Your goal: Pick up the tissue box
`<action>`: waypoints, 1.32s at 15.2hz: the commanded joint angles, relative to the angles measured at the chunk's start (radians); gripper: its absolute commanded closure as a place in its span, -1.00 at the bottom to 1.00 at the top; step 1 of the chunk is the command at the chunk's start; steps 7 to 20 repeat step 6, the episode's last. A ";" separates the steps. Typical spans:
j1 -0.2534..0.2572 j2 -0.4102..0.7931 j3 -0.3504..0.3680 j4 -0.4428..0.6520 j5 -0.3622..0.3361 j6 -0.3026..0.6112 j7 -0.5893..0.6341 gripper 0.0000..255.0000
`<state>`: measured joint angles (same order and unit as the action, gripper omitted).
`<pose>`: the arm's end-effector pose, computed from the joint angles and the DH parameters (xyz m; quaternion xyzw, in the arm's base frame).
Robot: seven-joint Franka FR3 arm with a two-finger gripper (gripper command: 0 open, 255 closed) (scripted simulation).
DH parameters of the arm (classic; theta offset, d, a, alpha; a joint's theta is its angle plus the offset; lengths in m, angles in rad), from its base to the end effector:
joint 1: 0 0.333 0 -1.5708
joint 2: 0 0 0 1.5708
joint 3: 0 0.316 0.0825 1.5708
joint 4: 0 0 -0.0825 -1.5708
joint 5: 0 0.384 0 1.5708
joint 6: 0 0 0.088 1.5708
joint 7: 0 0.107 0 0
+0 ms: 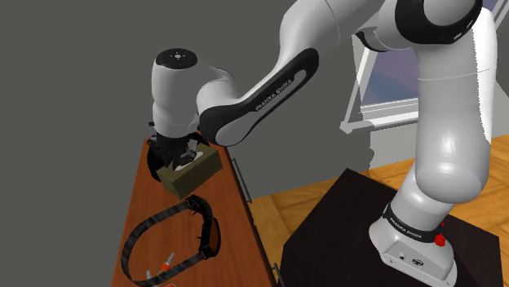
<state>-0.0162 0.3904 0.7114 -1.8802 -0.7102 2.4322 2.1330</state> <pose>0.5198 0.3850 0.3740 -0.8527 0.4822 -0.1623 0.1186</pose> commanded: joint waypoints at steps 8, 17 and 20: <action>-0.017 -0.032 0.026 0.025 0.049 -0.043 -0.042 1.00; -0.017 -0.032 0.026 0.025 0.049 -0.043 -0.042 1.00; -0.017 -0.032 0.026 0.025 0.049 -0.043 -0.042 1.00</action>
